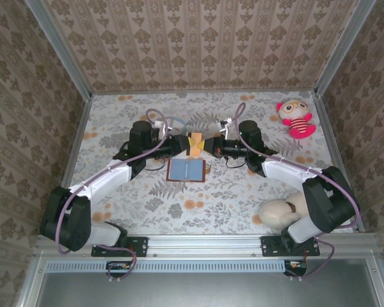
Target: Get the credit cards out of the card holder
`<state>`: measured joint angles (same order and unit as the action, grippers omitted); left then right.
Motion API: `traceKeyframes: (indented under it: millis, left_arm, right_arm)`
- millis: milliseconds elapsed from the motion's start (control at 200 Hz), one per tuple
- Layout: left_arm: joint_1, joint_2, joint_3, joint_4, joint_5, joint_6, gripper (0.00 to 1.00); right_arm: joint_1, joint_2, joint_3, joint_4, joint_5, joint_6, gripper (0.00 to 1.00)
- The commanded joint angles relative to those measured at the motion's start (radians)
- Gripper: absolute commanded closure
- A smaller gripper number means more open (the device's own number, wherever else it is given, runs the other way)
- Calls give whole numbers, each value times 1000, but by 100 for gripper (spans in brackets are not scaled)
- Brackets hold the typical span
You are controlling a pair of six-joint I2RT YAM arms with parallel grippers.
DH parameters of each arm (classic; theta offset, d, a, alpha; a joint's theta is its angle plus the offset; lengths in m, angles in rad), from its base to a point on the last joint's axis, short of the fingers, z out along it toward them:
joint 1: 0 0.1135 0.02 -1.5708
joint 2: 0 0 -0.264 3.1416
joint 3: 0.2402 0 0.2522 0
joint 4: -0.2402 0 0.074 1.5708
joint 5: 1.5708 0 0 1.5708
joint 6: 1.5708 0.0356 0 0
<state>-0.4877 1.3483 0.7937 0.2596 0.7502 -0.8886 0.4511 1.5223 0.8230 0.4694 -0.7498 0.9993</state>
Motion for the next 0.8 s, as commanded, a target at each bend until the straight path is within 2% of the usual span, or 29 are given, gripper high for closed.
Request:
traceKeyframes:
  millis: [0, 100, 230, 320, 455, 565, 640, 665, 790]
  left_arm:
    - [3, 2, -7, 81, 78, 4, 66]
    - [4, -1, -11, 98, 85, 1, 74]
    - [6, -1, -15, 100, 82, 8, 91]
    - [9, -4, -13, 77, 69, 20, 100]
    - [20, -28, 3, -25, 21, 88, 100]
    - [25, -69, 44, -211, -73, 212, 100]
    - [25, -91, 85, -364, -205, 333, 100]
    - [52, -94, 101, -408, -252, 369, 100]
    - [63, -94, 162, -530, -410, 519, 100]
  right_arm:
    - [-12, 27, -13, 3, -2, 12, 100]
    - [-15, 39, -13, 0, 1, 12, 100]
    - [-15, 47, -6, -21, 5, 4, 100]
    - [-17, 42, 1, -59, 15, -13, 95]
    - [-22, 8, 7, -165, 66, -57, 68]
    - [-27, -42, -17, -217, 135, -91, 38]
    - [-30, -80, -36, -253, 192, -123, 28]
    - [-32, -89, -38, -270, 206, -132, 25]
    - [-35, -118, -33, -346, 261, -170, 12]
